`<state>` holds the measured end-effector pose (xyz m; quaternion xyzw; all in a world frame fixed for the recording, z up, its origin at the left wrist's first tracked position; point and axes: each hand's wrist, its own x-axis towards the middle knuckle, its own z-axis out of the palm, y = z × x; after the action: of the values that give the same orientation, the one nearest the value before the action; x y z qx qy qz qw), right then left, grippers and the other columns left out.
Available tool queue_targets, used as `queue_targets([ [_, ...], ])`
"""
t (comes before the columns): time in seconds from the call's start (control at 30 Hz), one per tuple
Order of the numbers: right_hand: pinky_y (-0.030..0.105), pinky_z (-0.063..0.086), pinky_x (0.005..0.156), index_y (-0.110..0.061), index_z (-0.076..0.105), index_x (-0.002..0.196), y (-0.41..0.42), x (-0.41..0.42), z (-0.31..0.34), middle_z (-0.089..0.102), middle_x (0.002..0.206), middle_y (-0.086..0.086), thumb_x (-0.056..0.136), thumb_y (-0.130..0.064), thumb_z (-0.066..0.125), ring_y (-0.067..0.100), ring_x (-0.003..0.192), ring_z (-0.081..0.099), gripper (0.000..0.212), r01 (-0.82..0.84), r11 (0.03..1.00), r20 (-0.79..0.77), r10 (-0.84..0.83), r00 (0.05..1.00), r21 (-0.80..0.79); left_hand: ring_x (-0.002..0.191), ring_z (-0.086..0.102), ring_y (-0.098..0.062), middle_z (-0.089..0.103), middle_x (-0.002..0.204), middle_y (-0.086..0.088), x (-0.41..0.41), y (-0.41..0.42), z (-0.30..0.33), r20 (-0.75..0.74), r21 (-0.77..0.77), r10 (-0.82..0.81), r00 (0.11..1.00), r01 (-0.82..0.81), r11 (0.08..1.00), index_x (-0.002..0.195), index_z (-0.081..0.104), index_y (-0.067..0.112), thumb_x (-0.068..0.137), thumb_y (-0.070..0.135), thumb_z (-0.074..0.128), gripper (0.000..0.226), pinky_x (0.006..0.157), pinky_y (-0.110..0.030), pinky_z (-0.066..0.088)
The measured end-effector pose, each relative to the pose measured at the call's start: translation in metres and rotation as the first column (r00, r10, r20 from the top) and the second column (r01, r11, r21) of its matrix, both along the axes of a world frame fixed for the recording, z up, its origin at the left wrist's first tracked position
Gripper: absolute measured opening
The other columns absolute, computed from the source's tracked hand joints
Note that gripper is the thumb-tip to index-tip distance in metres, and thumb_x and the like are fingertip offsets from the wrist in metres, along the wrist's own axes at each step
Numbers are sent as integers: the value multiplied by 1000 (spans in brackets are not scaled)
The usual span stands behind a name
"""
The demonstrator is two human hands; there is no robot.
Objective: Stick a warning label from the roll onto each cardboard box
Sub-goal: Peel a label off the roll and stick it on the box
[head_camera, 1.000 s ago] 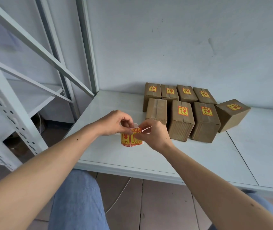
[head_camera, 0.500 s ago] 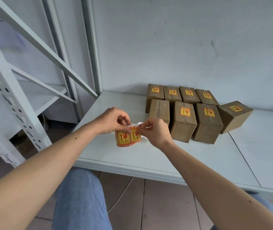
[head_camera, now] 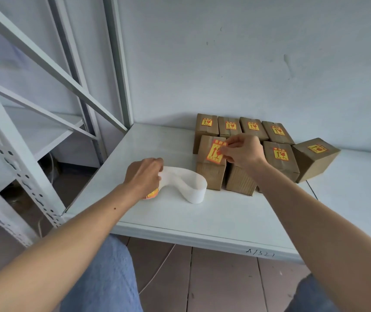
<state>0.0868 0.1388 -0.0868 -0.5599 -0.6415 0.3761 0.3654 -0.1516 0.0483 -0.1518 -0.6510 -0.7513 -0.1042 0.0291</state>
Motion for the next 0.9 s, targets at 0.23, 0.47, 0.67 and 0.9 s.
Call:
queue_targets([
  [0.23, 30, 59, 74, -17, 66, 91, 39, 1, -2, 71, 96, 4, 71, -13, 84, 15, 86, 68, 27, 34, 999, 145, -36, 989, 13, 100, 55, -20, 52, 102, 6, 4, 21, 10, 79, -297, -30, 996, 53, 954, 112, 49, 25, 64, 42, 79, 59, 72, -31, 42],
  [0.47, 19, 50, 63, -12, 65, 107, 60, -14, -2, 69, 98, 4, 77, -18, 81, 13, 84, 64, 34, -102, 995, 281, 101, 954, -11, 90, 58, -13, 59, 102, 7, 11, 57, 43, 437, -267, -84, 896, 218, 939, 112, 59, 26, 63, 59, 80, 62, 75, -31, 51],
  [0.67, 15, 42, 56, -12, 64, 112, 72, -17, -3, 68, 100, 3, 78, -16, 79, 10, 83, 61, 37, -152, 988, 334, 151, 931, -24, 105, 60, -23, 63, 120, -8, 47, 93, 31, 544, -114, -6, 839, 81, 990, 125, 54, 10, 88, 53, 57, 57, 85, -32, 52],
  [0.9, 13, 38, 54, -11, 63, 115, 74, -17, -4, 66, 102, 2, 79, -15, 78, 11, 85, 59, 40, -180, 983, 389, 175, 905, -23, 104, 60, -24, 59, 118, -7, 67, 110, 19, 622, -189, 113, 775, 9, 982, 125, 50, 9, 84, 59, 59, 64, 86, -38, 55],
])
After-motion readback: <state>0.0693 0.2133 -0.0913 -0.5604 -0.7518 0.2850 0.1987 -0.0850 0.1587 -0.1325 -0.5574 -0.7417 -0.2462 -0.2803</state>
